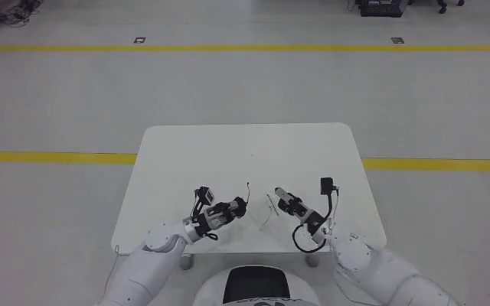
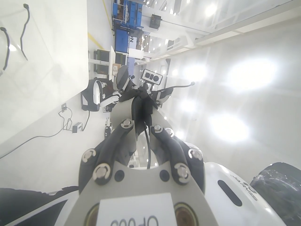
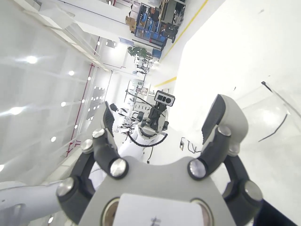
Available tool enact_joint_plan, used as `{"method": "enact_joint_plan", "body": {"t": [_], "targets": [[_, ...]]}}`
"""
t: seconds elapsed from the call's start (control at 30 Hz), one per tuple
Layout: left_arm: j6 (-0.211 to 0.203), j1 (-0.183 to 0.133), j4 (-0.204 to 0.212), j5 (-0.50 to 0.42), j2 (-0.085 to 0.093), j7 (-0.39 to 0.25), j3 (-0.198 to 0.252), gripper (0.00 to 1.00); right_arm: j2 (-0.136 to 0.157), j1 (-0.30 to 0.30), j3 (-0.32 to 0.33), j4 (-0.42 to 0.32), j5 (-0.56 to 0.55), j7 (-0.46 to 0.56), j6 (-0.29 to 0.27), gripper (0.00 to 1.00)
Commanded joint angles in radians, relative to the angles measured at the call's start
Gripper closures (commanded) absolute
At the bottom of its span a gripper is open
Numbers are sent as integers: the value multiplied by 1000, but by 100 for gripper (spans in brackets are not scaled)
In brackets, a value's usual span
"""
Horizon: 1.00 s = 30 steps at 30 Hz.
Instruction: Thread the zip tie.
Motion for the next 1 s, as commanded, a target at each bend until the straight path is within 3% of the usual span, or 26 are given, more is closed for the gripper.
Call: {"method": "enact_joint_plan", "body": {"t": [0.0, 0.2, 0.37, 0.6, 0.7, 0.73, 0.97], "targets": [[0, -1, 1, 1, -1, 0, -1, 100, -22, -37, 85, 8, 31, 107, 0, 0], [0, -3, 5, 0, -3, -4, 0, 100, -107, -128, 297, 45, 117, 401, 0, 0], [0, -6, 9, 0, -6, -6, 0, 100, -203, -180, 468, 102, 191, 688, 0, 0], [0, -4, 9, 4, -8, -9, -3, 100, -347, -196, 650, 208, 234, 1005, 0, 0], [0, -5, 17, 7, -9, -12, 0, 100, -407, -184, 698, 264, 224, 1120, 0, 0], [0, -7, 20, 11, -9, -18, 4, 100, -419, -180, 707, 277, 211, 1132, 0, 0], [0, -12, 19, 25, -9, -16, 7, 100, -419, -180, 707, 277, 211, 1132, 0, 0]]}}
